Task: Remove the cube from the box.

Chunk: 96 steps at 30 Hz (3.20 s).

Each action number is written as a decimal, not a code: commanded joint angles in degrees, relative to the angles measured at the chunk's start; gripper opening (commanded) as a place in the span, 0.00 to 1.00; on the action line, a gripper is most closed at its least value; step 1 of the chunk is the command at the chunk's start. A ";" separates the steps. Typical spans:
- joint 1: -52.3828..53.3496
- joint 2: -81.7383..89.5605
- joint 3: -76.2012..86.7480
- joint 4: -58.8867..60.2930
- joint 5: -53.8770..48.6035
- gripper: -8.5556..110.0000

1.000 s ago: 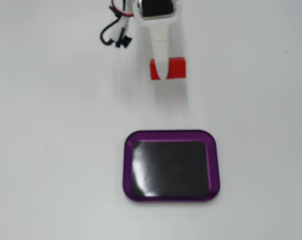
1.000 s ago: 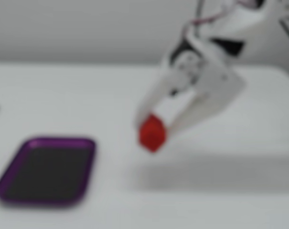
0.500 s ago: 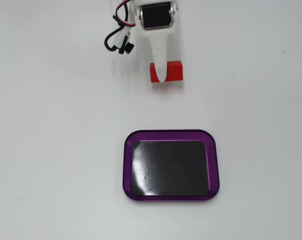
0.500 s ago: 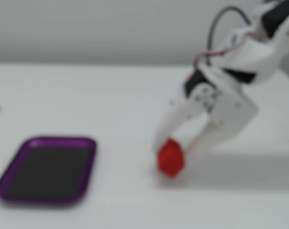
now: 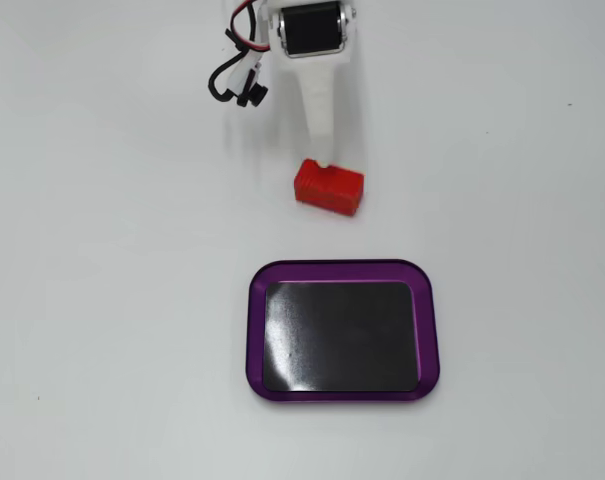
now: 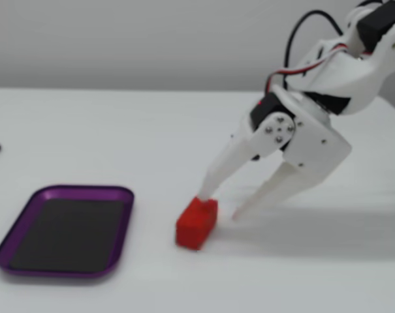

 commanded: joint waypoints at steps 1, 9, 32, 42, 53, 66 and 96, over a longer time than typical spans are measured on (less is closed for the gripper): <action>-0.44 1.76 -0.97 -0.35 -0.35 0.18; 0.35 1.93 -8.53 5.27 -0.44 0.18; 9.93 66.18 -13.80 21.53 -0.26 0.18; 17.49 67.32 1.67 26.19 1.41 0.17; 17.58 67.32 12.39 25.66 5.54 0.07; 17.67 67.32 26.63 23.20 5.36 0.07; 18.02 67.32 26.63 23.20 5.36 0.07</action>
